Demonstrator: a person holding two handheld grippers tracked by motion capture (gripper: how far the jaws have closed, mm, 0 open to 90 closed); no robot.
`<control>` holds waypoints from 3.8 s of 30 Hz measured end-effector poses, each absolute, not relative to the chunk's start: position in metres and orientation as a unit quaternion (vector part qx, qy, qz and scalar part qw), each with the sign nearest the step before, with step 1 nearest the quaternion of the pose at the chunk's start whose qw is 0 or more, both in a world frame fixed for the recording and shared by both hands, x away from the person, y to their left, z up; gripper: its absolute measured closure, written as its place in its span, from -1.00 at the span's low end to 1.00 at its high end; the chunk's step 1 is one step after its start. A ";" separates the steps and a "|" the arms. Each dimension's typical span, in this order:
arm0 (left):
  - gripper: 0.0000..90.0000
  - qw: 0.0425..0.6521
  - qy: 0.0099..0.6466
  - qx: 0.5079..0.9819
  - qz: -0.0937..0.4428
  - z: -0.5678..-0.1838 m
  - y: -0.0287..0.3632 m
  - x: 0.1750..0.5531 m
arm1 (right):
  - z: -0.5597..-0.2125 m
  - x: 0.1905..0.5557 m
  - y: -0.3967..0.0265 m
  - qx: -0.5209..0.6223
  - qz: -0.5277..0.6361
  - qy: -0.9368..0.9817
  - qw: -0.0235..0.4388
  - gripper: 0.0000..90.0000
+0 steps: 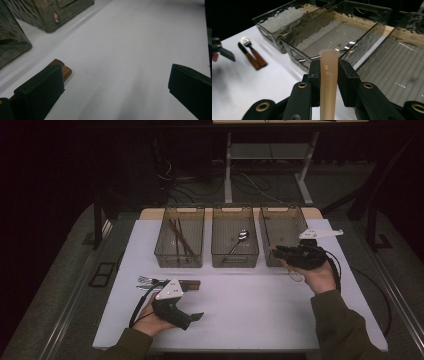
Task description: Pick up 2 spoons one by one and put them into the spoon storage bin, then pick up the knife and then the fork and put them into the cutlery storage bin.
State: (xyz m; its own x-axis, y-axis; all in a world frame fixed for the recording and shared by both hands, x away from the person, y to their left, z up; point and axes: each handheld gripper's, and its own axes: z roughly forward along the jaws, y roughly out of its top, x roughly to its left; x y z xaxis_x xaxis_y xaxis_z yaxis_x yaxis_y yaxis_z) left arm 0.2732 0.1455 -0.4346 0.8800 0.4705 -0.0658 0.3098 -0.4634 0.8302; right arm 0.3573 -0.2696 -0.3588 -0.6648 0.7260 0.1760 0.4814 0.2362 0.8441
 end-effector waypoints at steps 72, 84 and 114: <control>-1.00 0.470 0.244 0.844 0.087 -0.434 0.148 0.274 | -0.373 0.372 -0.235 0.378 0.483 0.781 0.120 -0.55; -1.00 0.463 0.243 0.848 0.093 -0.433 0.153 0.272 | -0.400 0.319 -0.253 0.371 0.470 0.789 0.138 -0.67; 0.02 0.440 0.277 0.848 0.105 -0.417 0.177 0.286 | -0.442 0.256 -0.284 0.365 0.456 0.800 0.134 -0.66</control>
State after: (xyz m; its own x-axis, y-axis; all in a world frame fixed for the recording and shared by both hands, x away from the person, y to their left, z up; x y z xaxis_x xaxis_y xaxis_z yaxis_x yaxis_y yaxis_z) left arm 0.2863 0.1769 -0.4175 0.8242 0.5624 -0.0664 0.3783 -0.4594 0.8036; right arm 0.2564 -0.2840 -0.4418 -0.6973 0.7069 0.1189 0.4622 0.3167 0.8283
